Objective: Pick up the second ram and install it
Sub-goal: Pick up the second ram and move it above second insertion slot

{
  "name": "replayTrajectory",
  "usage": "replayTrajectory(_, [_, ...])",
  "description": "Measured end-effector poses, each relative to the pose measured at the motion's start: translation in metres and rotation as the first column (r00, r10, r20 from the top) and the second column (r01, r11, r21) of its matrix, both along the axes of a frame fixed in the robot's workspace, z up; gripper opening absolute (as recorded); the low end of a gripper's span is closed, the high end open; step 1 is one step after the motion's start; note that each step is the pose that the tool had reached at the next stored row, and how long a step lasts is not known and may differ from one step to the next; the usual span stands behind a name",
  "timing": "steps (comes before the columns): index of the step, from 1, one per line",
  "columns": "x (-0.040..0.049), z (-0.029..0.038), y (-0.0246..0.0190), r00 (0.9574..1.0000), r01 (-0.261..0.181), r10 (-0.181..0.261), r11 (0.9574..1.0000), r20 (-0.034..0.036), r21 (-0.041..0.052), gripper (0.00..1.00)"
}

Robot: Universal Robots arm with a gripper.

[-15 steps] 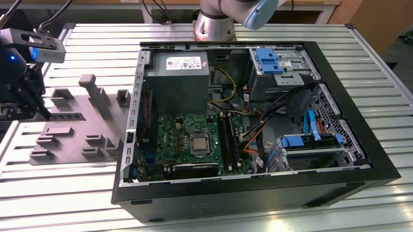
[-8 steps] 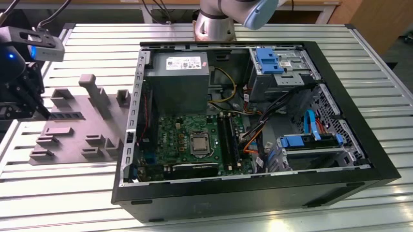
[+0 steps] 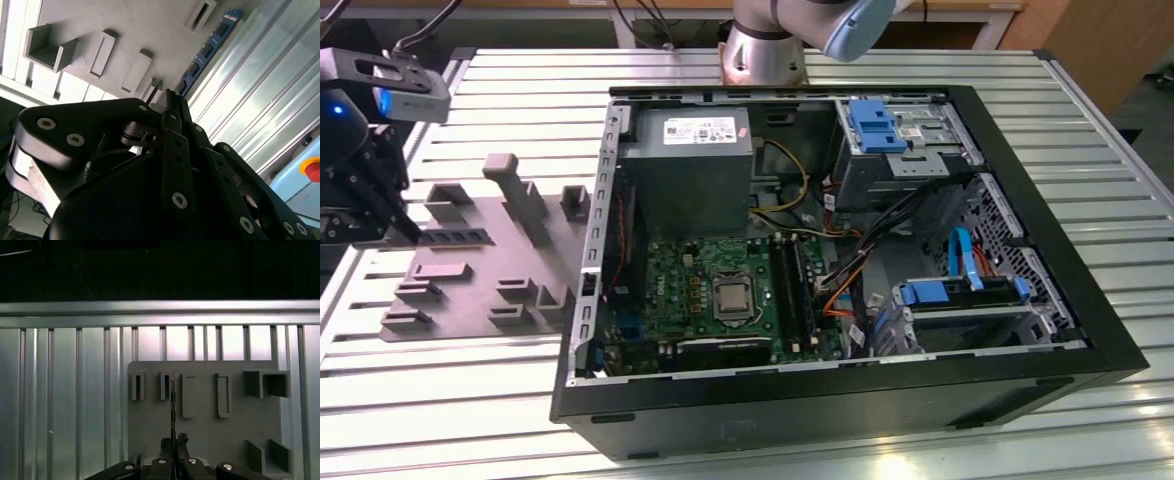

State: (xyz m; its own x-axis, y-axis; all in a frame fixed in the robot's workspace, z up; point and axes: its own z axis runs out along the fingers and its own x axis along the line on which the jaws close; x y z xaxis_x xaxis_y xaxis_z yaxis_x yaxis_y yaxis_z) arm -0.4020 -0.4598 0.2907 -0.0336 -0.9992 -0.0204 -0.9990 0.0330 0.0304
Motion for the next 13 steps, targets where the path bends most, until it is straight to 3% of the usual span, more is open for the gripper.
replayTrajectory(13, [0.0, 0.0115, 0.0002, 1.0, 0.001, -0.001, 1.0, 0.0, -0.0002, 0.14])
